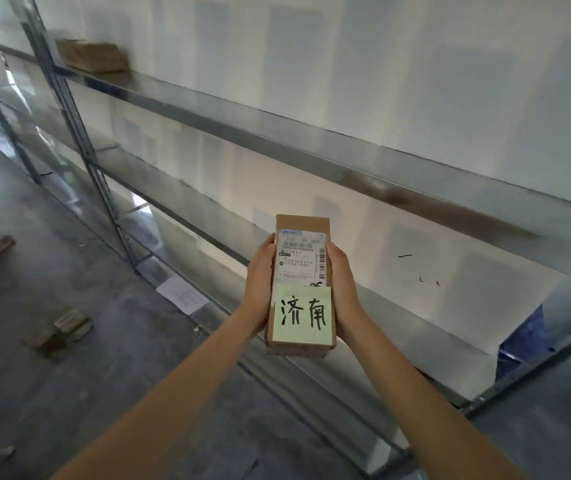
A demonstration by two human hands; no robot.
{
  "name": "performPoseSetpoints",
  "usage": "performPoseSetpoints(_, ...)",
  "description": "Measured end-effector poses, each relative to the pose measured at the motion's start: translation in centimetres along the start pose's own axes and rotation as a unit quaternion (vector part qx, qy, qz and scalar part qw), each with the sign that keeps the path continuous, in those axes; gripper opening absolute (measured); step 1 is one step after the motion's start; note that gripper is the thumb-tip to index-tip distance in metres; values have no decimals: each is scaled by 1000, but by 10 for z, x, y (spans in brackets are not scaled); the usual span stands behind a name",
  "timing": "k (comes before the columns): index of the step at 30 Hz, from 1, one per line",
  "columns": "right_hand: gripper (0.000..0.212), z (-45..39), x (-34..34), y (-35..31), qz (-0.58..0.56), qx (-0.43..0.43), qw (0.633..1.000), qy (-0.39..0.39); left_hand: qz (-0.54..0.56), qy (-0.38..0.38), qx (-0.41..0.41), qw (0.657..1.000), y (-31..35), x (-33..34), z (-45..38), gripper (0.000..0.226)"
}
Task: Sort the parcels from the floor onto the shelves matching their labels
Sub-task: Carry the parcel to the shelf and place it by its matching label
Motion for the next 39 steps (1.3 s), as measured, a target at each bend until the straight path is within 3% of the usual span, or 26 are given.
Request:
performPoseSetpoints(4,77,-37,11,8,-12,20,999,-37,-1,36,-9,999,-1,-9,-29,73)
performPoseSetpoints(8,77,-75,31,5,-10,20,997,-73,12,68,-18,997,0,-19,-58,54)
performPoseSetpoints(21,76,-144,139,23,-20,47,986,-160,34,190,-1,981,14,-114,-115,49)
performPoseSetpoints(30,71,-192,263,26,-11,30,983,-178,26,202,26,979,50,-226,-182,49)
performPoseSetpoints(35,83,-217,336,31,-27,42,984,-170,24,177,28,984,75,-291,-221,54)
performPoseSetpoints(39,80,-233,388,32,-28,41,985,-165,35,171,30,984,96,-336,-246,48)
Point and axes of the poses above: each hand's wrist, its own z-axis away from the middle knuckle, its own x-axis out of the palm, y = z × x, the point moved 8 cm from there along -z, towards the middle knuckle, and after that the axes turned 1 degree about -x, right-handed, at the moved point
